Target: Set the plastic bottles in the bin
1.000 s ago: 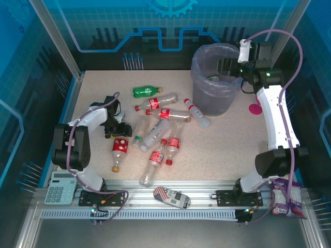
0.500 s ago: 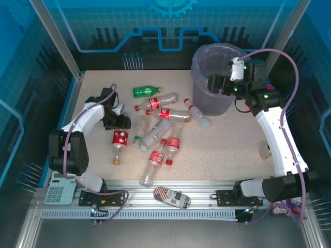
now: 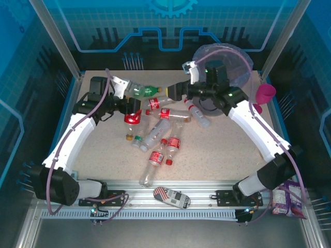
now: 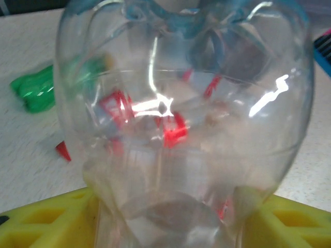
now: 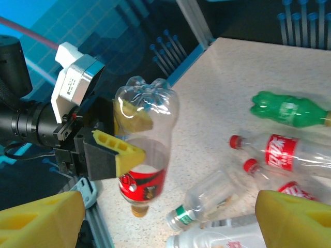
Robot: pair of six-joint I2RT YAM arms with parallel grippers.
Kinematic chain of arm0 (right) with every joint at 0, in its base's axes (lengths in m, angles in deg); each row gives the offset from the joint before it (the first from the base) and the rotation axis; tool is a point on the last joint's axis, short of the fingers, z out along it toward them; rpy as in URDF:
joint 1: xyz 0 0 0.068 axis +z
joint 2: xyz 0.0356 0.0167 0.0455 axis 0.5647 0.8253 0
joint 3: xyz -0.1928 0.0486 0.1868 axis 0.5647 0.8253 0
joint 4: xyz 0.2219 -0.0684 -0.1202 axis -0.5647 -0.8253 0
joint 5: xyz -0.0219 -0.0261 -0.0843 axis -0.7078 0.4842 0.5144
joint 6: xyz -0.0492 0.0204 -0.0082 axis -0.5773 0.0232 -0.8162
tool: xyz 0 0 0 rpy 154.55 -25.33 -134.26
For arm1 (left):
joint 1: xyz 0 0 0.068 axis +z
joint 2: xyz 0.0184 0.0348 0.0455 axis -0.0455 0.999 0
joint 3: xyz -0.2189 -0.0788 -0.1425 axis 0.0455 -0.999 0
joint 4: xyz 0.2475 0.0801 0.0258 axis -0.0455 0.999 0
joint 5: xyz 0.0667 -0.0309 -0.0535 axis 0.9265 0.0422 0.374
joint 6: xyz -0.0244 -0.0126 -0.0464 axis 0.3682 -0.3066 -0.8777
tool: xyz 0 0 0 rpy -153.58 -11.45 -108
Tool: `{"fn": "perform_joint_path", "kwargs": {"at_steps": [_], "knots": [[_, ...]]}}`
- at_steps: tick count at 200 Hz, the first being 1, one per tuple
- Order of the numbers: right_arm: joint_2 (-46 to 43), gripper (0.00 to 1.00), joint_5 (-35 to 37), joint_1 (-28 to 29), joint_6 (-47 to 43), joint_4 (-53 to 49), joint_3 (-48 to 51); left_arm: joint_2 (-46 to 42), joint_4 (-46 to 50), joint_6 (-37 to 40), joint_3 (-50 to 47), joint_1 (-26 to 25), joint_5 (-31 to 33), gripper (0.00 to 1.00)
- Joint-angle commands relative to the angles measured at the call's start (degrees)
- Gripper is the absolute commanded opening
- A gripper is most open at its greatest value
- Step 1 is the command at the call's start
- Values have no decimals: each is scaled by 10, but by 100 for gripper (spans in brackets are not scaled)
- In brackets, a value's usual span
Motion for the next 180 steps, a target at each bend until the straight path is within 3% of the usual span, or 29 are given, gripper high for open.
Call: {"fn": "perform_joint_path", "kwargs": {"at_steps": [1, 38, 86, 122, 153, 180], "knots": [[42, 87, -41, 14, 17, 65, -19, 17, -22, 19, 14, -27, -55, 65], [102, 88, -68, 26, 12, 58, -69, 47, -36, 13, 41, -77, -44, 65], [148, 89, -77, 39, 25, 65, -83, 71, -63, 0, 62, -95, -47, 63], [160, 83, -81, 35, 54, 86, -77, 71, -77, -4, 59, -100, -52, 62], [163, 71, -79, 30, 65, 94, -74, 69, -79, -5, 57, -102, -50, 63], [157, 66, -78, 25, 67, 97, -76, 62, -87, -12, 50, -102, -44, 77]]}}
